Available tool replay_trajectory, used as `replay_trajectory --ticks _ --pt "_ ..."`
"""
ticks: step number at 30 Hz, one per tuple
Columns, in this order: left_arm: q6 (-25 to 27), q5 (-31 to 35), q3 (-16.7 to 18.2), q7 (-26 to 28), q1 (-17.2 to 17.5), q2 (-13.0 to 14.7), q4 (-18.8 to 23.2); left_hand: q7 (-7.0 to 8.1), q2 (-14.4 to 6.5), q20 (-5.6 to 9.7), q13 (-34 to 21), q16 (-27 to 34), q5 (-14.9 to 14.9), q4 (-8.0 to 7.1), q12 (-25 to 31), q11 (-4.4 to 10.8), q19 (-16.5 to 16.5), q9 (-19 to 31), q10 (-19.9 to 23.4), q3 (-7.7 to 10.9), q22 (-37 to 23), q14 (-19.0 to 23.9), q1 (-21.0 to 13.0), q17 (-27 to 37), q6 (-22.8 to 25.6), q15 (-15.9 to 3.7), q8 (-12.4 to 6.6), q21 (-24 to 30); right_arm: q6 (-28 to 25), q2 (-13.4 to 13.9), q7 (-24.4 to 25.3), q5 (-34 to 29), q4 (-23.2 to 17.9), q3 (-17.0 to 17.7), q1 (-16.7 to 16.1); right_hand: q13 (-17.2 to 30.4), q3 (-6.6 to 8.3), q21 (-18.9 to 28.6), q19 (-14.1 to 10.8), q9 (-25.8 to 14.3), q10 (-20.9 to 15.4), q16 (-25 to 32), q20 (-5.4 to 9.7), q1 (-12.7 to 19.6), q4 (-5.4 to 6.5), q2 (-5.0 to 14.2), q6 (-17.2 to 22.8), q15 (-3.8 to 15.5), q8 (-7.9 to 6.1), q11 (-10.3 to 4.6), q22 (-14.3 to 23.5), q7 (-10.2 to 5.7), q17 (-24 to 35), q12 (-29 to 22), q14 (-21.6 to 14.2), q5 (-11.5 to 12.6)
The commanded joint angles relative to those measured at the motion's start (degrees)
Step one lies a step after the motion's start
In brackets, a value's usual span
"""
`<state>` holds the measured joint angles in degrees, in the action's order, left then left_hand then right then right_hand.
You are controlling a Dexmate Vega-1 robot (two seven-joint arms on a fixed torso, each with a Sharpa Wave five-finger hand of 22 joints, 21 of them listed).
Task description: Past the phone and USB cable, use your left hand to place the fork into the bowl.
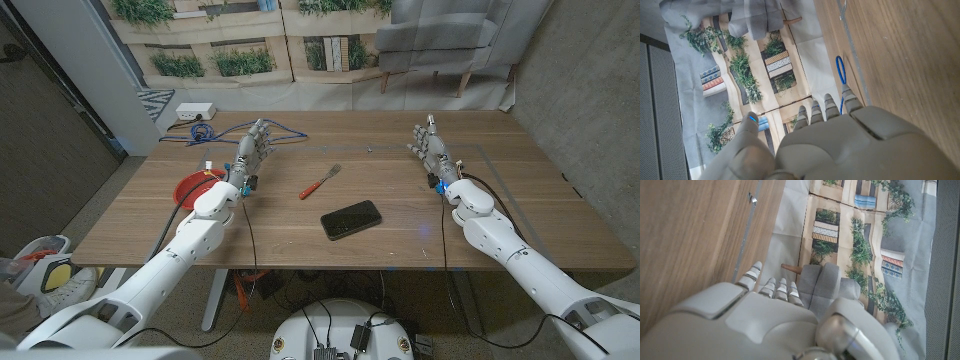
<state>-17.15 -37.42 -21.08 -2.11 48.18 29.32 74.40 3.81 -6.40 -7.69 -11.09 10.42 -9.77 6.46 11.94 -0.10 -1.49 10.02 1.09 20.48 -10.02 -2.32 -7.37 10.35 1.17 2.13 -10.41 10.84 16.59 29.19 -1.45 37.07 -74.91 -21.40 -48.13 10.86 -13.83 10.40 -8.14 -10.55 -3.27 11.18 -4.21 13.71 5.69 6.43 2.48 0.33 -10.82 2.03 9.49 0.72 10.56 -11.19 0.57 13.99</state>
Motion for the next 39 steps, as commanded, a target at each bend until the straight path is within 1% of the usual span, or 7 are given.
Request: replay_trajectory --ticks 1,11,20,22,28,36,39 --pt "-0.5 -0.3 0.3 -0.5 0.2 0.1 -0.4 0.64 0.1 -0.33 -0.2 0.3 -0.4 -0.04 0.3 0.13 -0.2 0.2 0.4 0.43 -0.2 0.0 -0.4 0.3 0.0 0.57 -0.3 0.4 -0.6 -0.1 0.6 -0.4 -0.6 -0.2 -0.1 0.2 -0.32 0.4 -0.3 -0.2 -0.4 0.2 0.03 0.5 -0.05 0.04 0.5 0.56 -0.36 -0.01 0.2 0.04 0.3 -0.2 -0.1 0.3" --pt "-0.7 -0.2 0.3 -0.7 0.5 0.2 0.1 0.71 0.1 0.1 -0.2 0.3 -0.4 -0.06 0.3 0.03 -0.1 0.2 0.4 0.55 -0.2 -0.1 -0.4 0.3 0.1 0.54 -0.31 0.3 -0.6 0.3 0.7 -0.2 -1.1 0.0 -0.6 0.2 -0.3 0.3 -0.1 -0.2 -0.3 0.0 0.1 0.6 -0.03 0.07 0.5 0.51 -0.34 0.06 0.2 0.04 0.3 -0.2 0.3 0.3" --pt "-0.9 -0.1 0.1 -0.3 1.2 0.0 1.1 1.12 0.1 0.23 -0.2 0.3 -0.4 -0.06 0.3 0.02 -0.1 0.2 0.4 0.72 -0.2 -0.3 -0.5 0.3 -0.1 -0.04 -0.24 0.4 -0.8 0.9 1.0 -0.1 -2.6 0.3 -1.7 0.2 -0.26 0.2 0.3 -0.2 -0.3 0.0 -0.04 0.6 -0.01 0.13 0.4 0.6 -0.3 -0.13 0.2 0.03 0.3 -0.1 0.5 0.2" --pt "-0.6 0.3 0.0 0.4 1.5 0.2 1.9 1.16 0.1 0.27 -0.2 0.2 -0.4 -0.02 0.3 -0.31 0.1 0.2 0.4 0.77 -0.2 -0.5 -0.5 0.2 -0.1 0.15 -0.22 0.3 -0.8 1.1 1.0 -0.1 -2.8 0.4 -1.8 0.2 -0.26 0.2 0.3 -0.2 -0.3 -0.1 -0.05 0.6 -0.01 0.13 0.3 0.59 -0.3 -0.18 0.2 0.04 0.3 -0.1 0.5 0.2" --pt "-0.7 0.7 0.0 1.1 2.2 0.6 3.0 1.11 0.2 0.36 -0.2 0.1 -0.4 0.1 0.5 -0.38 0.4 0.2 1.0 0.91 -0.2 -0.9 -0.7 0.2 0.0 0.48 -0.27 0.2 -0.9 1.4 0.9 -0.2 -3.0 0.4 -1.8 0.2 -0.23 0.2 0.4 -0.2 -0.3 -0.1 -0.09 0.7 -0.02 0.15 0.3 0.6 -0.29 -0.14 0.2 0.06 0.3 -0.1 0.7 0.2" --pt "0.1 2.9 0.1 3.6 3.6 2.3 6.7 1.13 0.4 0.34 -0.2 0.0 -0.3 0.23 0.6 -0.34 0.5 0.2 1.2 1.0 -0.2 -1.2 -0.8 0.2 0.0 0.56 -0.28 0.2 -1.1 1.7 1.2 0.0 -3.5 0.7 -2.4 0.2 -0.18 0.2 0.5 -0.2 -0.4 -0.1 -0.11 0.8 -0.06 0.17 0.3 0.46 -0.27 -0.26 0.2 0.09 0.3 -0.2 0.8 0.2" --pt "0.4 3.5 0.0 4.2 3.9 2.7 7.5 1.21 0.4 0.3 -0.2 0.0 -0.3 0.27 0.6 -0.24 0.6 0.2 1.2 1.02 -0.2 -1.2 -0.9 0.2 0.0 0.61 -0.29 0.2 -1.2 1.9 1.2 0.0 -3.6 0.7 -2.5 0.2 -0.16 0.2 0.5 -0.2 -0.4 -0.1 -0.2 0.8 -0.08 0.18 0.3 0.98 -0.3 -0.2 0.2 0.02 0.3 -0.2 0.8 0.2"
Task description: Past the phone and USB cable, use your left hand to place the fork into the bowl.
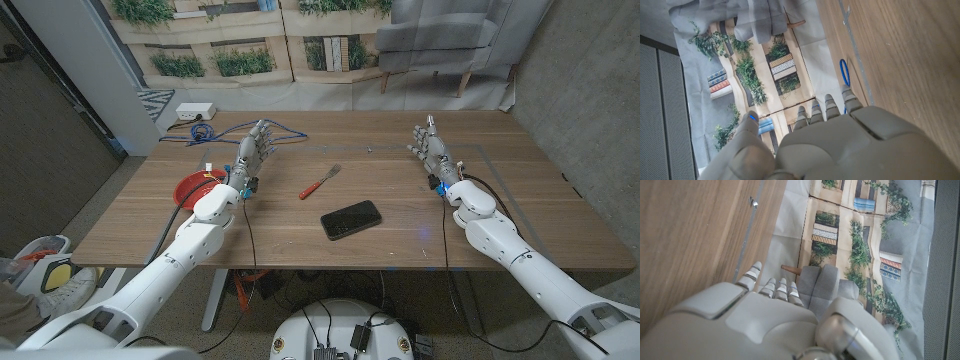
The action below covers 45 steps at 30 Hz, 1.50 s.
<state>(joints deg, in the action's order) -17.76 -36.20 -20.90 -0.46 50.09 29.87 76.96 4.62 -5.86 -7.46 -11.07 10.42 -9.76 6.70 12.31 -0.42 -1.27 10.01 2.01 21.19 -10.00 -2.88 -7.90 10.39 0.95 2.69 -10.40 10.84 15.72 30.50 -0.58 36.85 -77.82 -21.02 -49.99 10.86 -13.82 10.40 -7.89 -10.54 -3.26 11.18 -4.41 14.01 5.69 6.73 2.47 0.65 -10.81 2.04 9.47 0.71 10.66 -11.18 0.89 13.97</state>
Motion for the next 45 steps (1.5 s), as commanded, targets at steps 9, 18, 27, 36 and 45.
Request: replay_trajectory --ticks 9,18,27,36,45 --pt "1.4 3.4 -0.3 3.3 2.4 2.8 6.3 1.96 0.1 0.01 -0.2 0.1 -0.3 0.32 0.2 0.07 0.7 0.2 0.3 0.53 -0.2 -0.9 -0.7 0.1 0.4 0.15 -0.4 0.1 -0.1 0.5 -0.3 0.3 -0.3 0.3 -0.2 0.2 -0.07 0.1 0.4 -0.2 -0.7 -0.2 0.0 0.8 -0.19 -0.09 0.3 0.72 -0.3 -0.05 0.2 0.01 0.2 -0.3 0.7 0.2" --pt "2.1 5.7 -0.2 5.3 2.4 4.0 7.5 1.59 0.3 -0.2 -0.3 0.0 -0.3 0.56 0.2 0.1 0.9 0.3 0.2 0.68 -0.2 -1.2 -1.0 0.1 0.4 0.41 -0.4 0.1 -0.3 0.7 -0.3 -0.1 -0.3 0.1 0.2 0.2 0.07 0.1 0.6 -0.2 -0.7 -0.3 -0.02 1.0 -0.32 -0.02 0.3 0.91 -0.31 -0.39 0.2 -0.02 0.1 -0.3 1.0 0.2" --pt "3.3 6.9 0.0 6.8 3.1 5.0 9.3 1.26 0.5 -0.46 -0.3 -0.1 -0.4 1.19 0.1 -0.08 1.3 0.3 0.1 1.02 -0.1 -1.6 -1.8 0.1 0.1 0.68 -0.34 0.0 -1.3 1.1 0.0 -0.5 -1.0 -0.1 0.5 0.2 0.19 0.1 0.7 -0.2 -0.7 -0.3 0.05 1.3 -0.45 0.01 0.2 1.09 -0.3 -0.34 0.2 -0.03 0.1 -0.3 1.2 0.1" --pt "3.7 10.6 0.0 10.7 4.0 5.4 11.2 0.75 1.0 -0.36 -0.4 0.3 -0.6 2.91 1.1 0.0 0.9 0.3 2.6 2.28 -0.1 -1.0 -5.1 0.0 2.0 0.65 -1.24 0.2 -0.8 0.5 -0.3 -0.4 -1.8 -0.4 0.9 0.2 0.29 0.1 0.7 -0.2 -0.7 -0.3 0.04 1.6 -0.62 -0.04 0.2 1.06 -0.3 -0.39 0.2 -0.04 0.1 -0.3 1.2 0.1" --pt "6.2 12.6 0.5 13.2 5.5 7.1 14.9 0.7 1.3 -0.44 -0.4 0.3 -0.8 3.5 1.1 0.32 1.0 0.4 2.8 2.86 -0.1 -1.3 -6.9 0.0 1.6 0.97 -1.12 0.2 -1.7 0.8 0.9 -1.2 -3.4 -0.6 0.7 0.2 0.4 0.1 1.2 -0.2 -0.8 -0.2 -0.42 1.9 -0.77 -0.04 0.2 1.32 -0.29 -0.61 0.2 -0.08 0.1 -0.3 1.2 0.0"
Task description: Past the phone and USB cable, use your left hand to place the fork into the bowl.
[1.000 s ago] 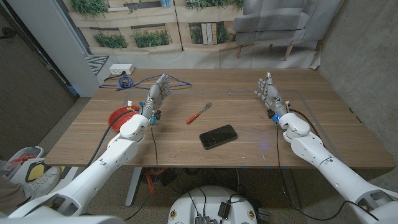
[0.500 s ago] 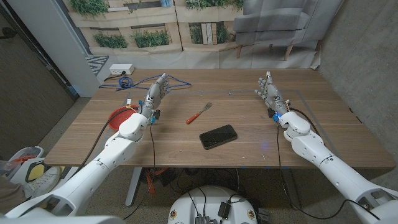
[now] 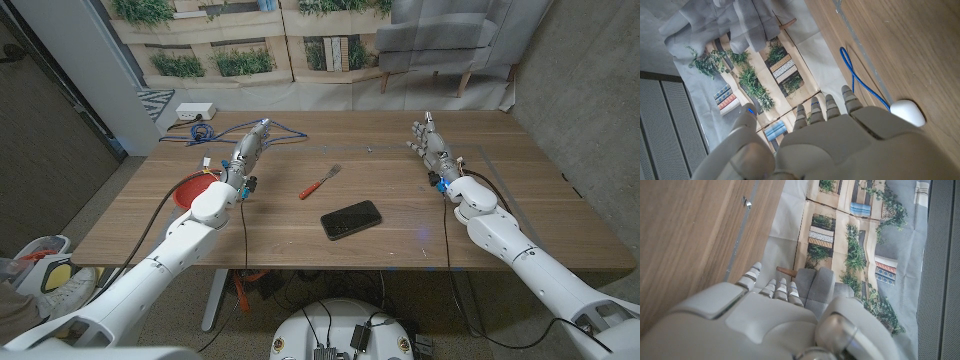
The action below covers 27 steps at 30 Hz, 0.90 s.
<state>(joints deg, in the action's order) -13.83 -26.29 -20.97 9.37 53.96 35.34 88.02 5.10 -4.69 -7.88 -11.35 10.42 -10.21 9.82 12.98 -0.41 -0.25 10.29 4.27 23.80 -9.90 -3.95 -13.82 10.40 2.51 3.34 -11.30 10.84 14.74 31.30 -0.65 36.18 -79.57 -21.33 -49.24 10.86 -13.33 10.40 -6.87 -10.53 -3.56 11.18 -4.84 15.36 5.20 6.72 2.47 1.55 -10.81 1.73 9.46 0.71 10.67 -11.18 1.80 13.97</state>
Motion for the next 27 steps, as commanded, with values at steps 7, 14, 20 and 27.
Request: replay_trajectory --ticks 7,14,20,27 --pt "4.5 5.5 0.9 5.8 2.6 3.1 6.5 0.23 0.5 -0.23 -0.3 0.3 -0.3 0.8 1.0 0.79 0.1 0.1 2.2 1.0 -0.1 -0.4 -3.3 0.0 -0.1 0.38 -0.29 0.1 -1.4 0.2 2.0 -1.2 -2.8 -0.5 -0.3 0.2 -0.02 0.1 0.2 -0.2 -0.4 -0.3 0.0 0.8 -0.41 -0.07 0.1 0.33 -0.29 -0.37 0.2 -0.12 0.0 -0.2 0.4 0.0" --pt "6.7 7.4 0.8 7.3 2.8 3.7 7.9 0.17 2.8 -1.27 -1.5 1.5 -0.1 0.77 3.9 4.19 0.2 0.3 9.7 2.46 -0.2 2.6 -10.0 0.2 1.3 0.03 -1.02 0.3 -1.9 0.6 3.1 -1.9 -4.0 -0.6 -0.7 0.3 0.13 0.0 0.8 -0.2 -1.2 -0.3 -0.51 1.2 -0.7 -0.17 -0.1 -0.11 -0.23 -0.52 0.3 -0.23 0.0 -0.6 0.8 -0.1" --pt "7.1 8.5 0.8 8.2 2.8 3.6 8.3 -0.05 3.5 -1.39 -2.0 1.8 -0.1 0.48 4.4 4.46 0.0 0.3 11.1 2.69 -0.3 3.4 -11.6 0.3 2.0 -0.07 -1.12 0.4 -2.2 1.0 3.3 -2.4 -4.6 -0.7 -0.7 0.4 0.21 0.0 1.0 -0.2 -2.2 -0.3 -0.67 1.5 -0.87 -0.23 -0.4 -0.4 -0.19 -0.65 0.3 -0.72 0.0 -0.9 0.9 -0.2" --pt "10.3 9.7 0.6 9.1 3.0 4.5 10.5 -0.08 3.8 -1.7 -2.5 1.9 -0.1 0.35 3.5 3.82 -0.1 0.3 9.2 3.03 -0.3 4.0 -13.2 0.3 2.1 0.08 -0.97 0.4 -2.5 2.3 3.0 -3.3 -5.4 -0.7 -1.0 0.4 0.25 0.1 1.1 -0.2 -2.3 -0.3 -0.64 1.6 -0.94 -0.26 -0.5 -0.21 -0.19 -0.5 0.3 -0.74 0.1 -0.9 1.0 -0.3"
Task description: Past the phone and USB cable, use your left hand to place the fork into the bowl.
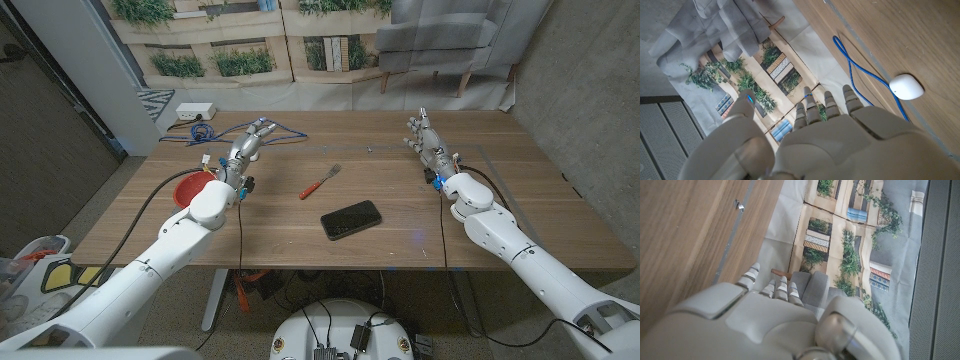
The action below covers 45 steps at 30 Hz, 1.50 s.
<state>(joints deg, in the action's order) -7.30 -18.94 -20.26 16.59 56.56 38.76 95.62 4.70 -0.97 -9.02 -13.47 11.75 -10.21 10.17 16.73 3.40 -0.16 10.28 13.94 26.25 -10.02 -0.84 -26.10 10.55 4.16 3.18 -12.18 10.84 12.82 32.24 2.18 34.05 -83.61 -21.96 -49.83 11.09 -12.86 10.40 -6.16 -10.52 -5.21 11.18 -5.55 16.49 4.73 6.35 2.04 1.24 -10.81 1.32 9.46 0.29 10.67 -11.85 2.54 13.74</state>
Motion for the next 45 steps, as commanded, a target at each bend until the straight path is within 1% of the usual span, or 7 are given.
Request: replay_trajectory --ticks 1,7,24,26,32,37,45 --pt "4.1 2.4 -0.2 1.8 0.4 1.1 3.1 0.38 0.1 -0.62 -0.4 0.6 -0.1 0.01 -0.3 0.29 -0.2 0.3 -0.7 0.62 -0.2 1.1 -1.1 0.2 0.6 0.2 -0.12 0.4 -0.4 1.5 0.0 -1.1 -1.4 0.0 -0.5 0.2 -0.21 0.1 0.4 -0.2 -0.6 -0.3 0.11 0.5 -0.49 0.12 0.0 0.15 -0.2 -0.11 0.3 -0.31 0.1 -0.2 0.3 -0.1" --pt "6.3 3.2 -0.6 1.6 0.1 1.9 4.8 0.26 0.3 -0.85 -0.5 0.5 -0.1 0.05 -0.4 0.1 -0.2 0.3 -1.0 0.75 -0.2 1.0 -1.9 0.2 1.0 0.38 -0.23 0.4 0.4 1.5 0.0 -0.9 -1.5 0.4 -1.0 0.2 -0.16 0.1 0.4 -0.3 -0.6 -0.2 0.12 0.7 -0.57 0.11 0.0 0.22 -0.24 -0.02 0.3 -0.32 0.1 -0.2 0.3 -0.1" --pt "10.3 4.5 -1.8 2.3 -0.9 1.6 7.7 0.37 1.3 -1.05 -0.8 0.3 0.2 -0.33 -0.4 0.09 0.0 0.4 -1.1 0.37 -0.2 0.8 -2.2 0.2 1.3 0.77 -0.09 0.4 0.6 3.1 -1.5 -0.9 -1.1 1.2 -0.7 0.3 0.05 0.2 0.3 -0.3 -0.1 -0.2 0.21 1.1 -0.79 0.2 -0.2 0.57 -0.22 0.02 0.3 -0.21 0.0 0.1 0.4 -0.2" --pt "10.8 4.9 -2.1 2.7 -1.1 1.3 7.9 0.35 1.4 -1.04 -0.9 0.3 0.2 -0.39 -0.4 0.02 0.0 0.4 -1.0 0.32 -0.2 0.8 -2.2 0.2 1.3 0.82 -0.06 0.4 0.8 3.0 -2.0 -0.6 -0.4 1.3 -0.4 0.3 0.07 0.2 0.3 -0.3 -0.1 -0.2 0.25 1.1 -0.81 0.21 -0.2 0.57 -0.23 -0.03 0.3 -0.22 0.0 0.1 0.4 -0.3" --pt "17.9 9.1 -4.1 4.3 -2.4 2.7 10.9 0.37 1.6 -1.07 -1.0 0.3 0.2 -0.56 -0.4 0.06 -0.1 0.4 -0.9 0.18 -0.2 0.8 -2.2 0.3 1.4 0.91 0.01 0.4 1.5 3.1 -3.0 -0.6 0.7 1.3 0.4 0.3 0.14 0.3 0.3 -0.3 -0.1 -0.2 0.27 1.3 -0.88 0.24 -0.2 0.58 -0.25 0.0 0.3 -0.22 0.0 0.1 0.4 -0.3" --pt "19.4 11.7 -5.8 4.4 -3.9 2.6 10.8 0.37 1.7 -1.07 -1.1 0.3 0.3 -0.7 -0.3 0.14 -0.1 0.4 -0.8 0.08 -0.2 0.8 -2.2 0.3 1.5 0.88 0.01 0.4 2.0 2.9 -4.6 -0.1 1.9 1.2 1.3 0.3 0.17 0.3 0.3 -0.3 -0.2 -0.2 0.28 1.3 -0.93 0.23 -0.3 0.55 -0.26 0.0 0.3 -0.2 0.0 0.0 0.5 -0.3" --pt "19.4 12.4 -5.2 5.3 -3.8 2.2 11.2 0.41 1.8 -1.02 -1.2 0.3 0.3 -1.01 -0.1 0.5 -0.1 0.4 -0.2 -0.17 -0.2 0.9 -1.9 0.3 1.9 0.79 0.0 0.4 2.4 3.0 -5.9 -0.7 3.1 0.9 2.9 0.4 0.23 0.3 0.3 -0.3 -0.2 -0.1 0.29 1.5 -1.01 0.23 -0.3 0.6 -0.28 0.03 0.3 -0.18 0.0 0.1 0.5 -0.4"
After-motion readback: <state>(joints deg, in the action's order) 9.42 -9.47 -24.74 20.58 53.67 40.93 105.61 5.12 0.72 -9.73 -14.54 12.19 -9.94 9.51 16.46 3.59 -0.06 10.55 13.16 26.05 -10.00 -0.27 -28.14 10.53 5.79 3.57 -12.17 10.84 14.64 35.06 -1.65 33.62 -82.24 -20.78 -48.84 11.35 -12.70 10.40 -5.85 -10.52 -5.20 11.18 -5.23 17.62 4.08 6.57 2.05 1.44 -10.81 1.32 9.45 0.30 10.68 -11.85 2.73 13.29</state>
